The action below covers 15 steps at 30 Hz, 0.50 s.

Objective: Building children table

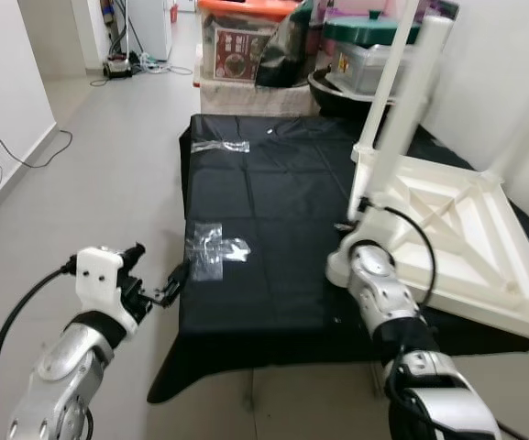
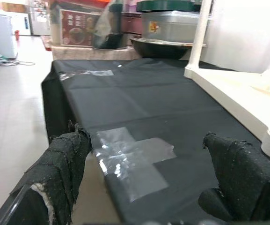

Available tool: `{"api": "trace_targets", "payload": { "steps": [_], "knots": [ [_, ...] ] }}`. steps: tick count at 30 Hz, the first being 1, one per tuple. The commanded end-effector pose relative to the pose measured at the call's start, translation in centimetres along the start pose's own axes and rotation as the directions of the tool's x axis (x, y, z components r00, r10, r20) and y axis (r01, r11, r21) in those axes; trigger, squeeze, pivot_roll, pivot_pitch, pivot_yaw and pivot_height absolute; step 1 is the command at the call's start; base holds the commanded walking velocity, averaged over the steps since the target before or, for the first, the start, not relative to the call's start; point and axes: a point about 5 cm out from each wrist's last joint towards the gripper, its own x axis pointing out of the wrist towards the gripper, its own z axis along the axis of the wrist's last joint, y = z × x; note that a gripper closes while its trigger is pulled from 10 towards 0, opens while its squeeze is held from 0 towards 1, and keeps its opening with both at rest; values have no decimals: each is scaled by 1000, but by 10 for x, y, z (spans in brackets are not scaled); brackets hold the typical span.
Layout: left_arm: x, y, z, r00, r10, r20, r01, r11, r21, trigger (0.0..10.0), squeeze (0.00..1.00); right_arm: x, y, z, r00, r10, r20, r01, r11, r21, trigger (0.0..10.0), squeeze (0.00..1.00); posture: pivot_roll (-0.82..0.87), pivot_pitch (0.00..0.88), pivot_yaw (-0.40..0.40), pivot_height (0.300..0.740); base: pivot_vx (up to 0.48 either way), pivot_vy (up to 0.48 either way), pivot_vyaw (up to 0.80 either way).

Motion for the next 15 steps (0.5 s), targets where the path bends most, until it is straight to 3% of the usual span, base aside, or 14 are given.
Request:
{"api": "trace_targets", "payload": {
  "steps": [1, 2, 4, 5, 6, 7, 9, 12, 13, 15],
  "knots": [
    [2, -4, 1, 1000, -20, -1, 20, 1000, -5, 10000, 0, -17, 36, -27, 961, 250, -121, -260, 963, -69, 10000, 0, 127, 0, -112, 740, 0, 0, 0],
    [2, -4, 0, 1000, -20, -1, 20, 1000, -5, 10000, 0, -20, 45, -17, 935, 348, -68, -352, 934, -56, 10000, 1000, 125, 0, -113, 740, 0, 0, 0],
    [3, -4, 0, 1000, -20, -1, 20, 1000, -5, 10000, 0, -20, 47, -10, 923, 383, -30, -384, 922, -53, 10000, 1000, 125, 0, -113, 740, 0, 0, 0],
    [3, -4, 0, 1000, -20, -1, 20, 1000, -6, 10000, 0, -19, 50, 1, 897, 442, 2, -441, 896, -48, 10000, 773, 128, 0, -117, 740, 0, 0, 0],
    [3, -4, 0, 1000, -20, -1, 20, 1000, -6, 10000, 0, -19, 50, 1, 897, 442, 2, -441, 896, -48, 10000, 773, 128, 0, -117, 740, 0, 0, 0],
    [4, -4, -1, 1000, -20, 0, 20, 1000, -8, 10000, 0, -11, 50, 29, 807, 584, 85, -580, 812, -63, 10000, 0, 126, 0, -116, 740, 0, 0, 0],
    [4, -5, -1, 1000, -22, 0, 22, 1000, -9, 10000, 0, -10, 48, 50, 711, 686, 153, -681, 726, -91, 10000, 0, 128, 0, -118, 740, 0, 0, 0],
    [4, -5, -1, 1000, -23, 0, 23, 1000, -9, 10000, 0, -13, 47, 57, 673, 718, 178, -713, 694, -103, 10000, 0, 128, 0, -118, 740, 0, 0, 0],
    [5, -5, -1, 1000, -26, 1, 26, 1000, -11, 10000, 0, -15, 44, 63, 590, 788, 174, -777, 613, -141, 10000, 0, 133, 0, -121, 740, 0, 0, 0],
    [5, -5, -1, 1000, -27, 1, 27, 1000, -11, 10000, 0, -12, 44, 62, 576, 804, 151, -787, 595, -162, 10000, 0, 133, 0, -121, 740, 0, 0, 0]
  ]
}}
